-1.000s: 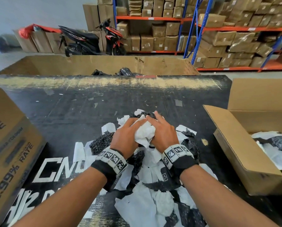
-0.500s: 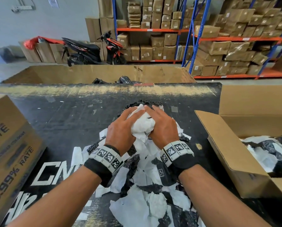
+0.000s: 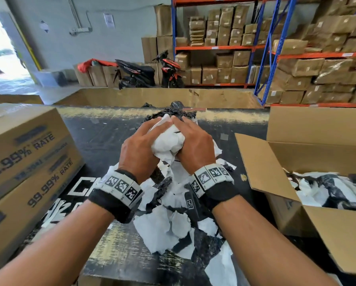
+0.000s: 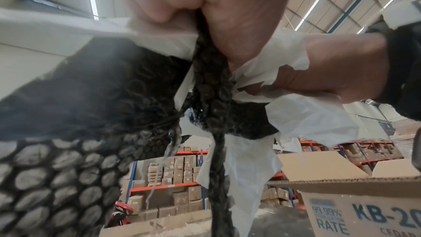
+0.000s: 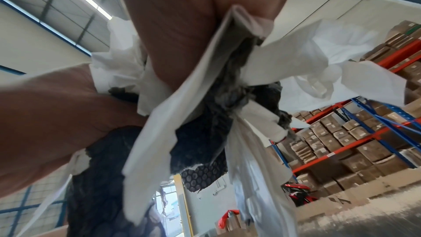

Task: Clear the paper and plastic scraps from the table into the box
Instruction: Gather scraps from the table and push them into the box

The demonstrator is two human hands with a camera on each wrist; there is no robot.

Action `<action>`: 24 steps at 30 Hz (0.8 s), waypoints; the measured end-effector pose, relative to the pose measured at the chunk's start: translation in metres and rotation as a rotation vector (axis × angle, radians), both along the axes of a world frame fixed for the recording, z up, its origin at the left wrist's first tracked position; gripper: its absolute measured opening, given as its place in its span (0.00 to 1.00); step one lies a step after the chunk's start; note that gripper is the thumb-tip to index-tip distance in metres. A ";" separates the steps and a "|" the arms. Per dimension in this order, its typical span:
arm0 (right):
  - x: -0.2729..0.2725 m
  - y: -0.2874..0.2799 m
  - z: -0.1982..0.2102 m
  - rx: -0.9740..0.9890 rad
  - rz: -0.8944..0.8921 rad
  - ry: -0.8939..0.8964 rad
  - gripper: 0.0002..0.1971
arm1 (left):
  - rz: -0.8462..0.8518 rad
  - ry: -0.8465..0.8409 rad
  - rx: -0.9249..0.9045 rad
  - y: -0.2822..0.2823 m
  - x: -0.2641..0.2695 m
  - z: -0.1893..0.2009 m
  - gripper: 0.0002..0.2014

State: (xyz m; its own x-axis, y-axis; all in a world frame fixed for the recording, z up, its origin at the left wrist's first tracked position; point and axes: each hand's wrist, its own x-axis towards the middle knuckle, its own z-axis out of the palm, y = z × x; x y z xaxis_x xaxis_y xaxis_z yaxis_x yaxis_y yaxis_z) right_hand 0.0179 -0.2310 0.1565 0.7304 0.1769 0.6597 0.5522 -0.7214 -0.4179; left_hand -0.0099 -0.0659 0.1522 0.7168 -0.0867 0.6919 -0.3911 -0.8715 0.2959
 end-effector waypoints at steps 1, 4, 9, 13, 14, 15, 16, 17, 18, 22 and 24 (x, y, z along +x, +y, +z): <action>-0.009 -0.005 0.004 0.015 0.013 -0.008 0.37 | 0.001 -0.007 -0.008 -0.005 -0.010 0.004 0.38; -0.037 -0.022 0.016 0.061 0.028 -0.052 0.34 | -0.001 -0.029 -0.032 -0.025 -0.039 0.018 0.36; -0.073 -0.064 0.031 0.087 0.014 -0.094 0.33 | -0.058 -0.042 -0.063 -0.069 -0.074 0.038 0.31; -0.090 -0.106 0.036 0.094 -0.068 -0.125 0.31 | -0.151 -0.031 -0.082 -0.109 -0.083 0.047 0.30; -0.094 -0.118 0.037 0.089 -0.093 -0.131 0.30 | -0.176 -0.023 -0.087 -0.120 -0.083 0.047 0.30; -0.098 -0.130 0.039 0.086 -0.114 -0.137 0.29 | -0.204 -0.018 -0.097 -0.132 -0.082 0.047 0.30; -0.101 -0.143 0.040 0.077 -0.140 -0.143 0.27 | -0.237 -0.018 -0.109 -0.145 -0.082 0.048 0.29; -0.103 -0.157 0.043 0.060 -0.179 -0.148 0.26 | -0.271 -0.021 -0.120 -0.158 -0.081 0.049 0.28; -0.106 -0.171 0.045 0.038 -0.227 -0.150 0.25 | -0.305 -0.023 -0.134 -0.172 -0.079 0.050 0.28; -0.120 -0.232 0.054 0.006 -0.346 -0.178 0.26 | -0.443 -0.012 -0.160 -0.234 -0.073 0.056 0.27; -0.127 -0.263 0.059 -0.038 -0.386 -0.195 0.23 | -0.509 -0.005 -0.179 -0.266 -0.070 0.057 0.27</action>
State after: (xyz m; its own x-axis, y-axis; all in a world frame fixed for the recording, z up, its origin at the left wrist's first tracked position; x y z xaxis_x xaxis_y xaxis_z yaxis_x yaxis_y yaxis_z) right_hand -0.1092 -0.4938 0.2150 0.6101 -0.0577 0.7902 0.3050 -0.9034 -0.3014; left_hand -0.0798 -0.3320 0.2090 0.6118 -0.3021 0.7310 -0.7523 -0.5077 0.4198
